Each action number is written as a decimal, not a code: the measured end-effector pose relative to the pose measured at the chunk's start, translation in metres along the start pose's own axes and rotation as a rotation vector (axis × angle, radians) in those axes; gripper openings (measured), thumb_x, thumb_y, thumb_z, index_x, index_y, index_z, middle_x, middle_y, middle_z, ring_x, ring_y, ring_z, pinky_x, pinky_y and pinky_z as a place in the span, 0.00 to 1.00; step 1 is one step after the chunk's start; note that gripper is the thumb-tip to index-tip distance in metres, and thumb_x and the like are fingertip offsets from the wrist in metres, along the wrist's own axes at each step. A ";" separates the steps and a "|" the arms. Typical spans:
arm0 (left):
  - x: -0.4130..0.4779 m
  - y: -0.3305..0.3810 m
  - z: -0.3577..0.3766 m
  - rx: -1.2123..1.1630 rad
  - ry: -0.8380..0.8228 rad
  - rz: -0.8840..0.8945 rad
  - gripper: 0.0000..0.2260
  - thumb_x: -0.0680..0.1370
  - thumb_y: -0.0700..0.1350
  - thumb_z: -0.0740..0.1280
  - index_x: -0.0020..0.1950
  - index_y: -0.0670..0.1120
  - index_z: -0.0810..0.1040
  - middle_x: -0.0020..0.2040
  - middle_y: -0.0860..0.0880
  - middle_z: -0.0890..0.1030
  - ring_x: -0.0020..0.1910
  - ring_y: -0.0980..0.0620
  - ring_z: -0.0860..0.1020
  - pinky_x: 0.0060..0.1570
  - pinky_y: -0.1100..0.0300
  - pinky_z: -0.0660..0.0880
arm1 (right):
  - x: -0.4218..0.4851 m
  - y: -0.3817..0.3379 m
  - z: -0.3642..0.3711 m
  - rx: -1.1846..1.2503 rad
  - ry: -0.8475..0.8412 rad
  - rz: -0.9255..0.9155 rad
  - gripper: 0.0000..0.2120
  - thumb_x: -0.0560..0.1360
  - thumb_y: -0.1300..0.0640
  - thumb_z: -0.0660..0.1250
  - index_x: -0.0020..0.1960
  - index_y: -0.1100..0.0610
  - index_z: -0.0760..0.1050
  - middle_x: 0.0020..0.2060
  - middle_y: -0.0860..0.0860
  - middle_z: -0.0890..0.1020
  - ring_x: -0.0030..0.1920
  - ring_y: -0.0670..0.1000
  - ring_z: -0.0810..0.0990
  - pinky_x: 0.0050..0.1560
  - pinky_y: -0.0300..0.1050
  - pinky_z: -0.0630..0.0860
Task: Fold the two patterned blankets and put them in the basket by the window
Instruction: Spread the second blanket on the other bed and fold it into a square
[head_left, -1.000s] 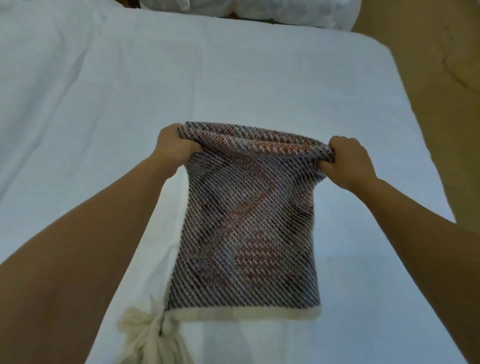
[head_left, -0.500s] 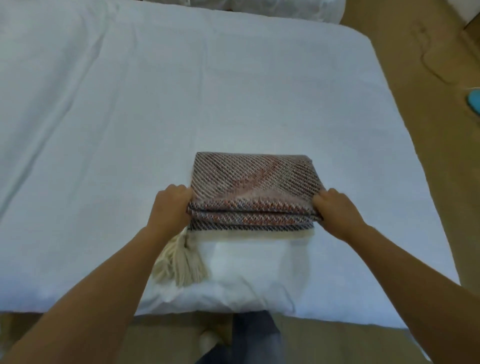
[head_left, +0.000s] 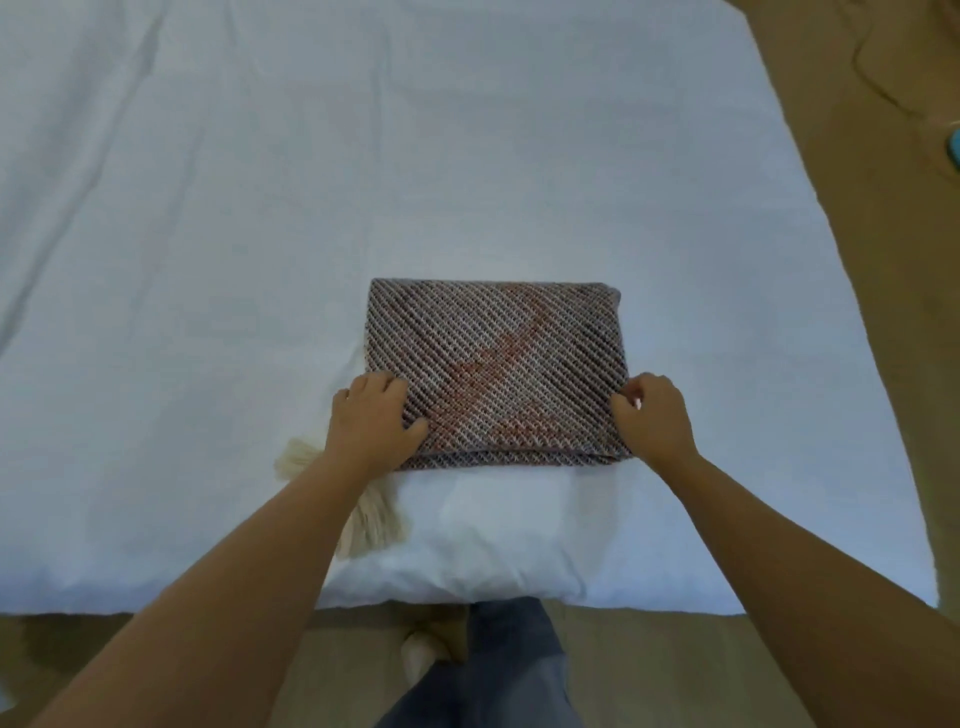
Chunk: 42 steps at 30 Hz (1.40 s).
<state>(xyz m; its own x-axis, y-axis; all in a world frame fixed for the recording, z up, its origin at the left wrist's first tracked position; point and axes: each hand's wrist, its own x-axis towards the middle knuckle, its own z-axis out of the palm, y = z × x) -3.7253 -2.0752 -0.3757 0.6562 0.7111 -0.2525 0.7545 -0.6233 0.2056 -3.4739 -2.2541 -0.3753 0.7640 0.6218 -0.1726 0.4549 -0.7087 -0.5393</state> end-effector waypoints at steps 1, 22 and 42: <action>0.009 0.009 -0.002 -0.022 0.005 0.018 0.26 0.74 0.57 0.62 0.68 0.44 0.68 0.67 0.45 0.70 0.67 0.45 0.66 0.64 0.48 0.63 | 0.010 -0.003 -0.003 0.064 0.011 0.073 0.11 0.73 0.56 0.64 0.48 0.64 0.74 0.44 0.57 0.75 0.44 0.54 0.73 0.44 0.47 0.70; 0.169 0.135 0.035 0.058 -0.127 0.234 0.43 0.71 0.71 0.53 0.75 0.51 0.37 0.77 0.49 0.41 0.75 0.49 0.39 0.67 0.45 0.32 | 0.203 -0.014 0.013 0.813 -0.431 0.559 0.10 0.75 0.54 0.66 0.52 0.60 0.75 0.55 0.58 0.80 0.54 0.55 0.78 0.55 0.49 0.77; 0.137 0.031 0.060 0.060 -0.062 -0.004 0.32 0.75 0.61 0.45 0.74 0.45 0.42 0.74 0.46 0.44 0.74 0.50 0.43 0.69 0.54 0.33 | 0.129 -0.025 0.097 -0.424 -0.179 -0.381 0.29 0.77 0.43 0.54 0.75 0.52 0.55 0.75 0.57 0.57 0.75 0.59 0.53 0.71 0.58 0.41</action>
<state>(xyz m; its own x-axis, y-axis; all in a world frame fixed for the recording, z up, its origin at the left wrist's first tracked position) -3.6129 -2.0162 -0.4613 0.6500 0.6932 -0.3114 0.7538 -0.6402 0.1483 -3.4313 -2.1242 -0.4636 0.4388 0.8788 -0.1874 0.8529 -0.4730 -0.2212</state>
